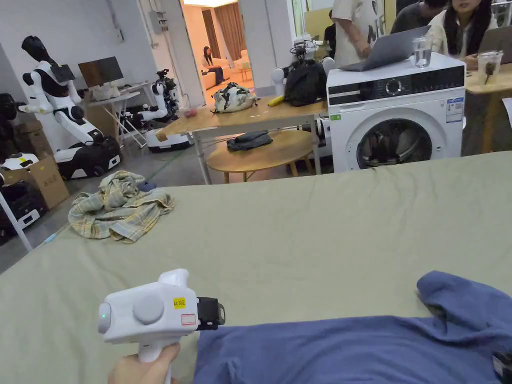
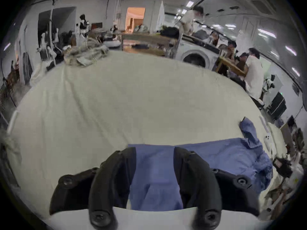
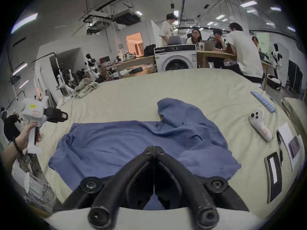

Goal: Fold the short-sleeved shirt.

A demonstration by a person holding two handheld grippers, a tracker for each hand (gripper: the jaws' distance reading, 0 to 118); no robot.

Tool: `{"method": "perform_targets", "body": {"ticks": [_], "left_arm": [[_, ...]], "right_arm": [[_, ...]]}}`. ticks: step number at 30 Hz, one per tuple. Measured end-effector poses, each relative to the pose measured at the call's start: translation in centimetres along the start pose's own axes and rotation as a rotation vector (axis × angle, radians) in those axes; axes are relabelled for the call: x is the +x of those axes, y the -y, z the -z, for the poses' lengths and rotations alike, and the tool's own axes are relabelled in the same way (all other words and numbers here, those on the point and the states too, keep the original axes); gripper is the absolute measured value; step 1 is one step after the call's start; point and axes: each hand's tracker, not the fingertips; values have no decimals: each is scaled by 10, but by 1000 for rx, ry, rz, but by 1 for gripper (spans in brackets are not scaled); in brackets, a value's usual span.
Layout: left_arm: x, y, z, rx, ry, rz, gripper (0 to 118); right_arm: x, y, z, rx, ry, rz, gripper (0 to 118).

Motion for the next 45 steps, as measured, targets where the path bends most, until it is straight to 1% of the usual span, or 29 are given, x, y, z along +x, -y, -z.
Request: {"method": "perform_targets", "body": {"ticks": [3,6,7,8,9,10,11,13,14,16,17,20,23,24,26,27,28,29,30,32,33,34,35,36,38,40,42,43,45], "left_arm": [[-7,-4,42,-101,-6,-50,44],[-7,5,72,-180,-100,20,44],[-8,8,73,-162,-69,1,43],[-5,9,69,-130,-88,11,37],[-2,7,68,-138,-80,17,11],[-2,7,70,-173,-42,4,0],[0,7,73,-178,-52,1,0],[5,6,81,-204,-89,82,0],[7,5,81,-221,-92,107,0],[7,-2,80,-236,-90,91,0],[6,-4,81,-247,-87,87,0],[11,-3,76,-269,-80,79,0],[13,-3,74,-283,-77,79,0],[14,-3,75,-286,-78,79,0],[18,-2,74,-284,-88,98,0],[20,-1,73,-284,-92,102,0],[22,1,73,-278,-101,109,0],[24,3,73,-267,-110,116,0],[17,0,79,-256,-118,128,0],[21,2,77,-238,-137,148,0],[23,3,75,-233,-144,153,0],[22,1,70,-216,-146,172,0],[23,1,57,-164,-145,196,0],[24,3,35,-87,-129,198,0],[20,12,-13,37,-10,208,0],[15,29,-59,63,57,209,0],[12,55,-98,80,92,196,0],[10,72,-114,113,113,183,0],[5,101,-139,114,121,196,0]], "right_arm": [[20,1,-5,-15,28,22,0],[40,1,-9,-26,73,45,0],[47,1,-10,-31,83,50,0],[53,1,-12,-35,93,50,0],[58,1,-13,-39,105,50,0],[63,-2,-14,-42,114,55,0],[69,-6,-13,-45,112,59,0],[75,-25,-5,-62,111,68,0],[80,-36,2,-106,114,65,4],[91,-64,27,-203,107,68,64],[100,-76,45,-252,98,76,74],[116,-107,104,-353,94,66,72],[131,-118,166,-489,130,114,71],[136,-114,185,-507,160,133,64],[138,-96,206,-596,243,130,61],[131,-95,195,-515,217,109,61],[123,-99,185,-469,250,75,55],[117,-97,176,-450,276,38,32],[114,-95,173,-456,260,10,0],[119,-90,171,-485,210,82,0],[123,-89,170,-467,198,89,0],[124,-89,159,-410,208,111,0],[124,-90,146,-377,191,151,0],[122,-92,126,-320,148,158,0],[115,-95,83,-261,102,69,0],[108,-89,35,-205,79,24,0],[98,-75,-12,-161,49,28,0],[97,-64,-33,-131,31,63,0],[96,-42,-67,-109,30,53,0]]}}
